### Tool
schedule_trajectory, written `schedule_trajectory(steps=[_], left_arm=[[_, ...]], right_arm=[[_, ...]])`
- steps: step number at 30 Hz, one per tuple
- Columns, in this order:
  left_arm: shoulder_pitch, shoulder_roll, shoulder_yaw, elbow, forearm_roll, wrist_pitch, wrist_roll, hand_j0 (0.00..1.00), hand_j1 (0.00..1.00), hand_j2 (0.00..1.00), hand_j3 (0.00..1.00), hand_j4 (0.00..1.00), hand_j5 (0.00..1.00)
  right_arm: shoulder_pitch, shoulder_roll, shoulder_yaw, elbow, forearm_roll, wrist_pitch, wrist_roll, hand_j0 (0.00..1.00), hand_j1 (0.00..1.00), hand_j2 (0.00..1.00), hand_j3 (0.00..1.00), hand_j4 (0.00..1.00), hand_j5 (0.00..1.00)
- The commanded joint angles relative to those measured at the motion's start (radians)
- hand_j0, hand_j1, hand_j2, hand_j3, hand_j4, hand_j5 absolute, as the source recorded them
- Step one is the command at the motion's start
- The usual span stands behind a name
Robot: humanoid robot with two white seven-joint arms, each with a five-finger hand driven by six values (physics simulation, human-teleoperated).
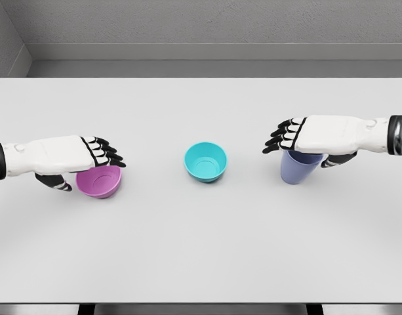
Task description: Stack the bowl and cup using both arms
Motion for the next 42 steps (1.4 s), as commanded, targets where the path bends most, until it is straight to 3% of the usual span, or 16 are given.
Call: schedule_trajectory(steps=[1,8,42], left_arm=[[0.000,0.000,-0.001,0.000,0.004,0.003,0.000,1.00,1.00,1.00,1.00,1.00,1.00],[-0.002,-0.007,-0.030,0.006,-0.003,0.003,0.000,1.00,1.00,1.00,1.00,1.00,1.00],[-0.003,-0.052,-0.040,0.049,-0.011,0.003,0.000,1.00,1.00,1.00,1.00,1.00,1.00]], right_arm=[[0.000,0.002,0.000,0.006,-0.003,0.003,0.000,1.00,1.00,1.00,1.00,1.00,1.00],[0.002,0.002,0.000,0.026,0.015,0.003,0.000,1.00,1.00,1.00,1.00,1.00,1.00],[0.006,0.045,0.025,0.078,0.054,0.003,0.000,1.00,1.00,1.00,1.00,1.00,1.00]])
